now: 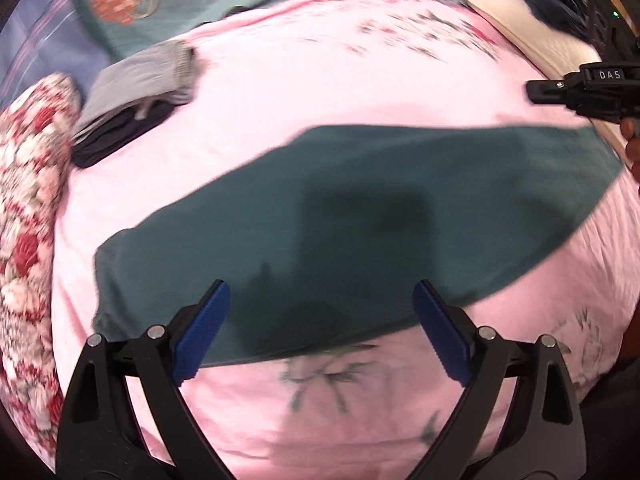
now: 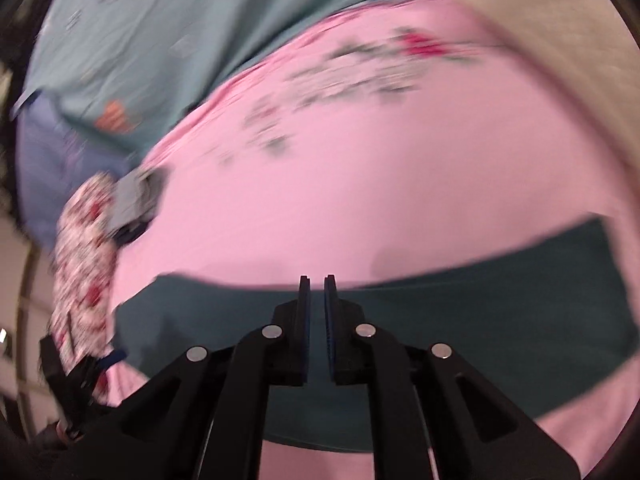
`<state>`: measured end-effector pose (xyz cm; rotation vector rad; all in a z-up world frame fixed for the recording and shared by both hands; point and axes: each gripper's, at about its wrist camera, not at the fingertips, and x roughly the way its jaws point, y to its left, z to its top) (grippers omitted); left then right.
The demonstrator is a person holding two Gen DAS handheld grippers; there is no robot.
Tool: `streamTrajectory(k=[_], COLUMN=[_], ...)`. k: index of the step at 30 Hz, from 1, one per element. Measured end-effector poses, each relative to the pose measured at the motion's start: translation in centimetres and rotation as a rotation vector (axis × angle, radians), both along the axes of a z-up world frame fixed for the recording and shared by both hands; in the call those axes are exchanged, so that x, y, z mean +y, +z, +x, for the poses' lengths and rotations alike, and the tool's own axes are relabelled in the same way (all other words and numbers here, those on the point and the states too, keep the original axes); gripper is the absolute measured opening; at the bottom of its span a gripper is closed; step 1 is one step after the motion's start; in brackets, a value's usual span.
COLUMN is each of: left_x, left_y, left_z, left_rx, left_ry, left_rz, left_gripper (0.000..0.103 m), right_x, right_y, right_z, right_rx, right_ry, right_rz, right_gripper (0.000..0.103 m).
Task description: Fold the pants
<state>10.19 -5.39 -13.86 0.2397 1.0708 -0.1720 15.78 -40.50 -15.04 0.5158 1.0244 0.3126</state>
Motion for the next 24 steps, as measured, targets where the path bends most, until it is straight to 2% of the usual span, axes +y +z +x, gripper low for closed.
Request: streamTrajectory(k=[2,4,5,8,11,13,15,17,19,24], left_x=[1.6,3.1,3.8,6.0,7.5,8.3,8.8,8.9,8.9,8.8], left_y=[0.1,-0.5,-0.9,-2.8,-4.4,-4.8,-5.0,-5.1,-5.1,-5.2], left_z=[0.9,1.7,1.9,2.6,2.6,2.0,1.9,1.8,1.8,1.9], left_rx=[-0.014,-0.016,-0.016,0.025,0.078,0.082,0.083,0.084,0.086,0.093], left_ry=[0.029,0.043,0.045,0.067,0.09,0.097,0.091,0.08,0.073,0.059], left_rz=[-0.003,-0.002,0.003,0.008,-0.025,-0.072,-0.093,-0.1,-0.101,-0.102], left_gripper=[0.094,0.094,0.094,0.094,0.094,0.094,0.095,0.095,0.095,0.096], right_x=[4.8,10.0,12.7,18.6,23.4,26.0,28.1,28.5,28.8,28.7], right_y=[0.5,1.1,1.5,1.8,0.8,-0.5,-2.0,-2.9,-3.2,-1.2], right_z=[2.2,4.1,5.0,7.6,10.5,12.1,12.8,12.9,12.6,10.7], right_rx=[-0.001,-0.005,-0.015,-0.025,0.013,0.046,0.077,0.108,0.153,0.188], right_ry=[0.138,0.274,0.333,0.458,0.536,0.606,0.669,0.714,0.777,0.943], right_rz=[0.051,0.077,0.073,0.042,-0.027,-0.067,-0.145,-0.175,-0.145,-0.029], right_gripper=[0.013,0.034,0.037,0.037,0.038,0.038,0.038,0.038,0.038,0.039])
